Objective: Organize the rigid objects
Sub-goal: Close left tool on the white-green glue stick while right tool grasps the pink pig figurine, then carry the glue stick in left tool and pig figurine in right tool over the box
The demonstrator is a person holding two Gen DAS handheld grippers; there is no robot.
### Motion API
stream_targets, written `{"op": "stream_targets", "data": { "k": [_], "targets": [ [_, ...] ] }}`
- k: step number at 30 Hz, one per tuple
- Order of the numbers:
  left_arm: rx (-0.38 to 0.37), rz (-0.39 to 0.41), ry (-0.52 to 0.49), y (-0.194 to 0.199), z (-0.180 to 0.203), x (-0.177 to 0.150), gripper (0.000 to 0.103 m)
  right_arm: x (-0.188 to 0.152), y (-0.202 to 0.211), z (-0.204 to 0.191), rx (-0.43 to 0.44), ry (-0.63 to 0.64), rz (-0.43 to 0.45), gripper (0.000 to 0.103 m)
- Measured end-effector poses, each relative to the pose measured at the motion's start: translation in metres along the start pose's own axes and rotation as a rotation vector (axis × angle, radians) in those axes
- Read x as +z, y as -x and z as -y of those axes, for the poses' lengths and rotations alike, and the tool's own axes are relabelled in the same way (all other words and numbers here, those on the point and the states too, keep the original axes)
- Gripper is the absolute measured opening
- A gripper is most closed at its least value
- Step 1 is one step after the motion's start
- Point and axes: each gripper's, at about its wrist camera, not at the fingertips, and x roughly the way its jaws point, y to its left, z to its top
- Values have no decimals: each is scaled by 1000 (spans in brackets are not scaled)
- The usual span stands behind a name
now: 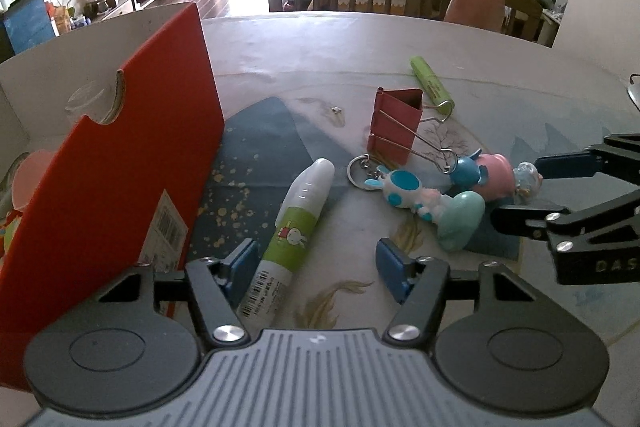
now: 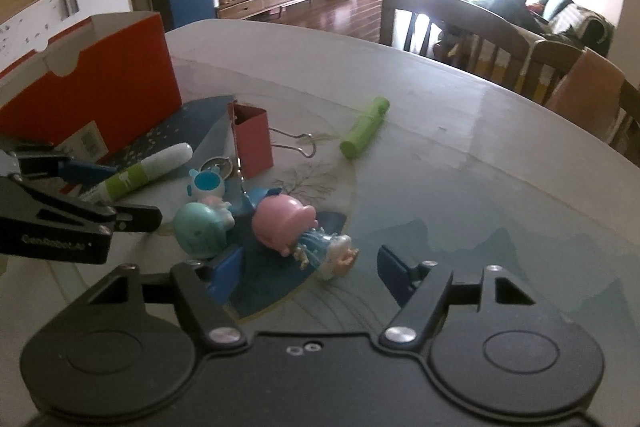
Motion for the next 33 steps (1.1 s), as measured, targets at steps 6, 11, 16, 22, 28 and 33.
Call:
{"op": "stream_targets", "data": {
  "k": [6, 11, 16, 22, 28, 33],
  "targets": [
    [-11, -8, -16, 4, 5, 4, 39, 0, -4, -1, 20, 30, 2, 59],
    [-34, -19, -22, 6, 10, 3, 31, -2, 1, -2, 30, 38, 9, 39],
    [-38, -27, -14, 10, 11, 0, 19, -10, 12, -10, 21, 35, 24, 32],
    [-58, -54, 19, 14, 6, -1, 17, -20, 28, -17, -5, -65, 22, 32],
    [-84, -74, 59, 25, 0, -7, 17, -27, 56, -20, -16, -180, 55, 31],
    [-108, -61, 75, 41, -4, -5, 17, -27, 81, -25, -37, -233, 93, 24]
  ]
}}
